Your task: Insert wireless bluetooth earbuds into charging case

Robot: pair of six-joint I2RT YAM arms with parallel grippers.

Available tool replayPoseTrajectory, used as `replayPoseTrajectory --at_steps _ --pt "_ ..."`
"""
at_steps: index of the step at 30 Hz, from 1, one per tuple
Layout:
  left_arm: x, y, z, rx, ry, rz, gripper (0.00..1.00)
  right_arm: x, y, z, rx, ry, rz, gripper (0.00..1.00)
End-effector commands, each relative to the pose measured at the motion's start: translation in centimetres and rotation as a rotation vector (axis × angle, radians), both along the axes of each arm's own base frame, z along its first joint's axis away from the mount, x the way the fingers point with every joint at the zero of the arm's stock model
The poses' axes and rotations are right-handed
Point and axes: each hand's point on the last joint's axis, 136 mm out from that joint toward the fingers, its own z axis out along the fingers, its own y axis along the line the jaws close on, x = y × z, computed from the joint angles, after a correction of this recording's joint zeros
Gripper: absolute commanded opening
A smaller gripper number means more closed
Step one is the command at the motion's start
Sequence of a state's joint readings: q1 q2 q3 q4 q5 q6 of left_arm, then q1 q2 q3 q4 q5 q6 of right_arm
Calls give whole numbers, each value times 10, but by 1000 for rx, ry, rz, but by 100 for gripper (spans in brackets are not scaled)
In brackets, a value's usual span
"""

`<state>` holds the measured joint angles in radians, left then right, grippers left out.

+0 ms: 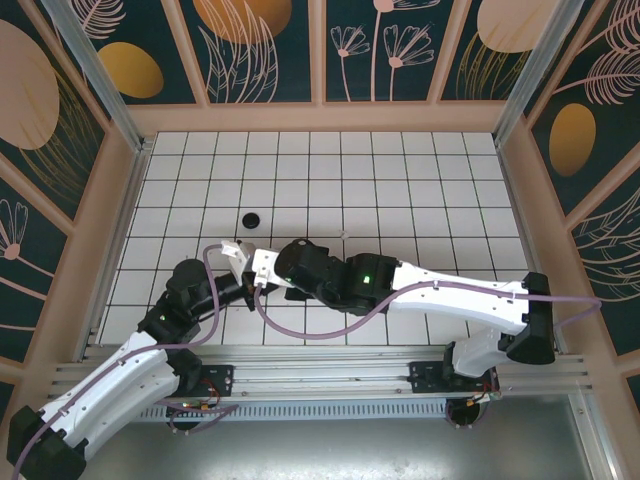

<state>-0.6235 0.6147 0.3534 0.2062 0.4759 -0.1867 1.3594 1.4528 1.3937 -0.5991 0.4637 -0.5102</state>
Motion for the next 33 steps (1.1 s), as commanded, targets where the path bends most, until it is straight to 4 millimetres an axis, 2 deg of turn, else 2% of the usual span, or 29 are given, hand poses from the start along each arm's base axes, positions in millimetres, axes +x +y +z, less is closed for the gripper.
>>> replayPoseTrajectory --at_steps 1,10,14,19,24,33 --pt "4 3 33 -69 -114 26 0 -38 3 -16 -33 91 192 9" --pt "3 3 33 -76 -120 23 0 -49 2 -13 -6 78 292 14" --pt "2 3 36 -85 -124 23 0 -52 2 -22 -35 107 304 19" --pt "-1 2 38 -100 -125 2 0 -49 3 -27 -44 144 292 19" --pt "-5 1 38 -109 -122 -18 0 -43 5 -23 -18 159 281 20" --pt "-10 0 39 -125 -124 -37 0 -28 10 -7 52 152 242 31"
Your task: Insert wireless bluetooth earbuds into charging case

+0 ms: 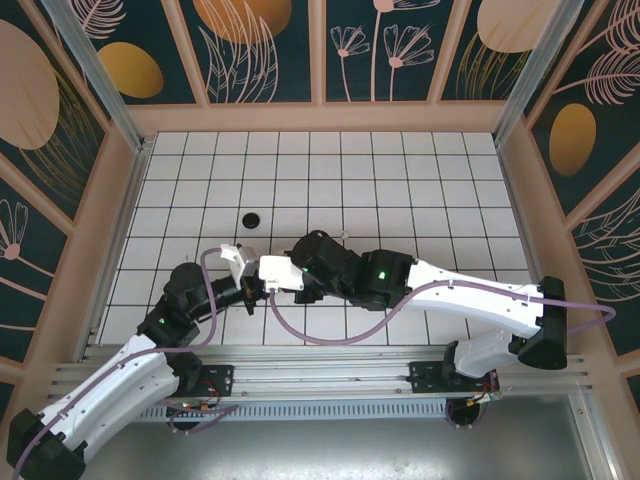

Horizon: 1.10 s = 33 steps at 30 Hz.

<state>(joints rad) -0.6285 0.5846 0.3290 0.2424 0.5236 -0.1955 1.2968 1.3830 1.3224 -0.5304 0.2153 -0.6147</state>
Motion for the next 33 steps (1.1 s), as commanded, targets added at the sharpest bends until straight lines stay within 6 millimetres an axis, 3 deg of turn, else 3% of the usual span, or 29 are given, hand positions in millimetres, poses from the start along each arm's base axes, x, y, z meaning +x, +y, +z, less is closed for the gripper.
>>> replayPoseTrajectory --at_steps 1,14,33 --pt "1 3 35 -96 -99 14 0 -13 8 -5 2 74 53 32" --pt "-1 3 34 -96 -96 10 0 -5 6 6 49 93 16 40" --pt "1 5 33 -91 -89 22 0 -13 2 23 125 181 24 44"
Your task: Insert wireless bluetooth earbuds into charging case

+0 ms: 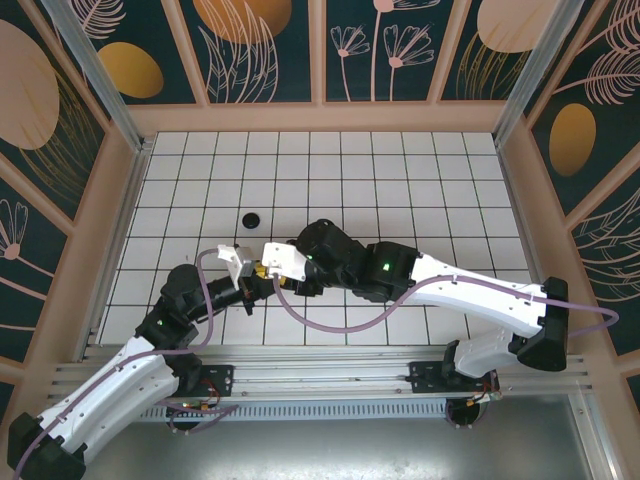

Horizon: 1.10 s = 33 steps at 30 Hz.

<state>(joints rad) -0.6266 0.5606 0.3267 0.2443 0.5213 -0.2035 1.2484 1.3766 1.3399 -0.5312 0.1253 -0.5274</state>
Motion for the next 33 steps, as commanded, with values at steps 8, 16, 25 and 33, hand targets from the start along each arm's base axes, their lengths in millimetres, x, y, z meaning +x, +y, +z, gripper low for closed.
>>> replayPoseTrajectory --at_steps 8,16,25,33 --pt "2 3 27 -72 -77 18 0 -25 -2 17 83 154 65 36" --pt "2 2 27 -76 -75 14 0 -24 -5 11 59 172 65 21" --pt "15 6 20 -77 -22 86 0 1 -6 35 181 178 -8 28" --pt "22 9 21 -106 0 126 0 11 -11 65 350 247 -40 38"
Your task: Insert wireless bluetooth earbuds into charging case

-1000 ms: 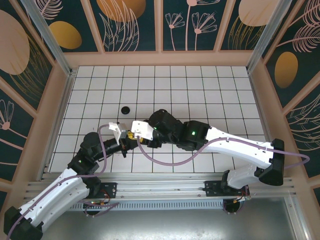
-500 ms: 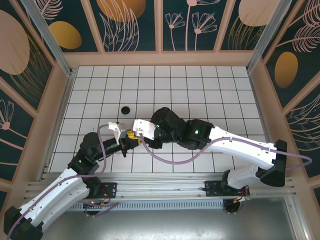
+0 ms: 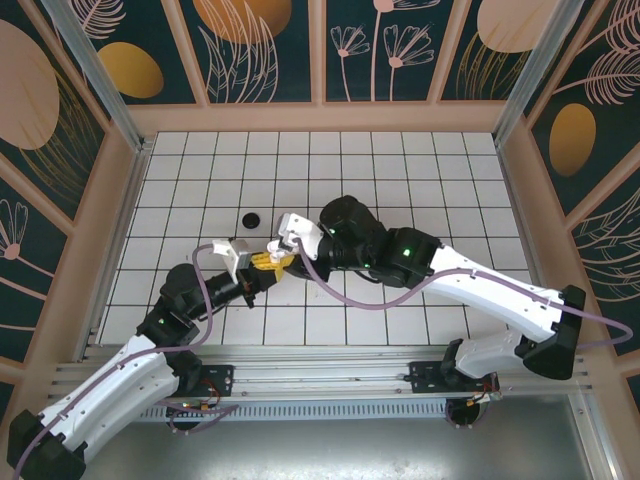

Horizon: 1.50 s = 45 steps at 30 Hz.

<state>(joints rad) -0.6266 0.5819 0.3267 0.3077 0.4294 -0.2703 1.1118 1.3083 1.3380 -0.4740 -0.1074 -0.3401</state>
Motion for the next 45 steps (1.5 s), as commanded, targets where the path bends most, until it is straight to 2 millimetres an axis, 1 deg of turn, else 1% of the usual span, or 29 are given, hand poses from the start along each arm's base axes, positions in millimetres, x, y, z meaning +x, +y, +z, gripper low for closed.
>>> replayPoseTrajectory --at_steps 1,3,6,8,9,11,13,15,16,18,19,21,23,25,28,31,37,39,42,45 --pt "8 4 12 -55 -18 45 0 2 -3 30 147 36 -21 38" --pt "15 8 7 -51 4 92 0 15 -9 31 176 51 -92 38" --pt "32 18 -9 -17 57 202 0 50 -29 20 205 89 -293 38" --pt "38 22 -17 -2 81 242 0 75 -48 3 213 138 -461 38" --pt "40 23 -19 -2 87 255 0 82 -55 -3 215 161 -514 38" --pt "45 25 -23 1 101 284 0 95 -74 -24 216 239 -645 38" --pt "47 26 -25 9 108 297 0 98 -88 -47 199 326 -727 38" --pt "50 28 -27 28 111 312 0 91 -93 -68 154 406 -761 38" --pt "51 29 -29 40 116 323 0 82 -95 -82 118 463 -767 37" --pt "53 34 -34 61 126 353 0 59 -97 -111 45 574 -766 37" --pt "54 37 -37 71 133 373 0 49 -98 -122 16 610 -777 37" --pt "56 43 -40 82 146 407 0 24 -101 -152 -62 679 -791 36" --pt "58 48 -41 93 161 436 0 -1 -97 -175 -145 709 -747 36" --pt "58 53 -43 100 185 462 0 -21 -91 -192 -206 746 -698 34" --pt "57 59 -47 105 219 492 0 -41 -82 -214 -271 835 -652 27" --pt "53 61 -49 101 237 492 0 -53 -82 -230 -344 863 -653 18" --pt "48 65 -48 70 238 495 0 -79 -60 -251 -373 929 -578 7" --pt "48 65 -47 71 239 494 0 -86 -53 -258 -395 950 -561 5" --pt "47 66 -46 75 237 496 0 -94 -50 -272 -440 966 -552 4" --pt "47 67 -47 77 236 501 0 -94 -46 -281 -457 970 -545 3"
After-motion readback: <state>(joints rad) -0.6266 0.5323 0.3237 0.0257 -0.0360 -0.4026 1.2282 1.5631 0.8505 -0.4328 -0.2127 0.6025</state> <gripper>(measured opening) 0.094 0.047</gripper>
